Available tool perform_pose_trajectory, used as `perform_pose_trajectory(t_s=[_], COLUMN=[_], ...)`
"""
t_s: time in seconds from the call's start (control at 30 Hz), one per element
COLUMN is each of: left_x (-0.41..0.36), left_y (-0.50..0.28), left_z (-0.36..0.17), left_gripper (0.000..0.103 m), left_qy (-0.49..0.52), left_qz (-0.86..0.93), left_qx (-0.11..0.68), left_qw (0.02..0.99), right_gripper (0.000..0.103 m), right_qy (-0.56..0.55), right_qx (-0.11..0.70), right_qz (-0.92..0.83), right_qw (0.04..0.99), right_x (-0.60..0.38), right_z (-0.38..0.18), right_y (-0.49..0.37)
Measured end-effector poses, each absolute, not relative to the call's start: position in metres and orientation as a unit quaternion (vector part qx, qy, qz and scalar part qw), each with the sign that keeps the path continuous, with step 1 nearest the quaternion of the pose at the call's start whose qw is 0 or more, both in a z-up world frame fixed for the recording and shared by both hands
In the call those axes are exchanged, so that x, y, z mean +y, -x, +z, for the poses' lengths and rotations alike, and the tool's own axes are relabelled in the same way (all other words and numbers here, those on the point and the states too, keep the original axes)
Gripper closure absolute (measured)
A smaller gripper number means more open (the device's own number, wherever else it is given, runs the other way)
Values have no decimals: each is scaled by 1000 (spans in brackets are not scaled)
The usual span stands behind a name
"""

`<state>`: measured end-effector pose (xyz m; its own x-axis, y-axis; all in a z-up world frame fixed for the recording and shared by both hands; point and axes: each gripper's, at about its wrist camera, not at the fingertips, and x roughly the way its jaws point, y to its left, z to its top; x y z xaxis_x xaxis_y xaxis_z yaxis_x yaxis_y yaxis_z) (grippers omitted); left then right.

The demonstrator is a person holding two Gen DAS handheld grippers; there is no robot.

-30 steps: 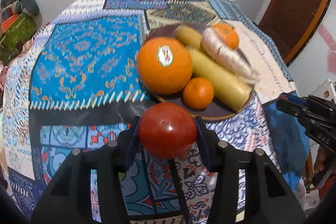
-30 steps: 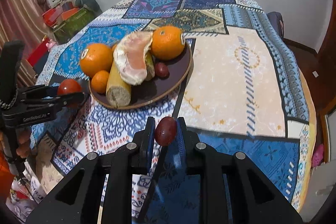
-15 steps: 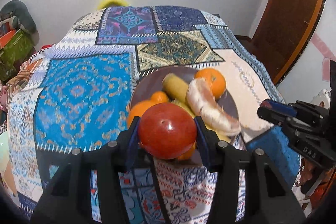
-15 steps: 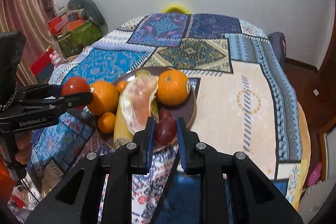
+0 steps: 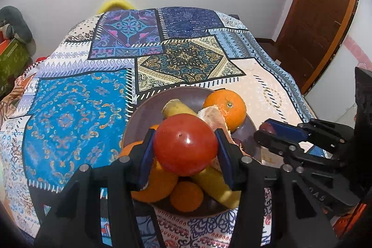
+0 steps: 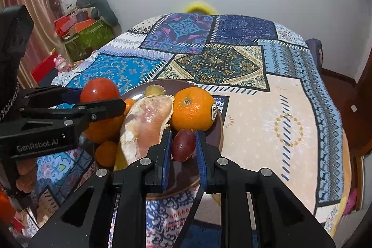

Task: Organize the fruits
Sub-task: 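Carry the tomato with the left tool while the right tool carries the grape onto the plate, then release the tomato and grape on the plate and lift both tools away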

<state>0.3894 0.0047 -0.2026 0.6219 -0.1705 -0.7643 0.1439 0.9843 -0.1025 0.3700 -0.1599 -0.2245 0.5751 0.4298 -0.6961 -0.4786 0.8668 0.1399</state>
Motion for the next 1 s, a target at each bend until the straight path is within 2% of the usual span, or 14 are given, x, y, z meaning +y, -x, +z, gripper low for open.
perform_pose_trajectory(t_s=[0.67,1.0], left_x=[12,12], left_y=[-421,-418], left_z=[-214,-214], left_gripper=[53,45], left_qy=[22,6], left_qz=[-72,-65], left_qx=[427,421], left_qw=[901,905], right_gripper=[84,84], right_qy=[21,17], right_qx=[408,413], right_qz=[260,261], right_qw=[875,872], right_x=[-158,-159], right_z=[-256,-258], right_y=[-393,-395])
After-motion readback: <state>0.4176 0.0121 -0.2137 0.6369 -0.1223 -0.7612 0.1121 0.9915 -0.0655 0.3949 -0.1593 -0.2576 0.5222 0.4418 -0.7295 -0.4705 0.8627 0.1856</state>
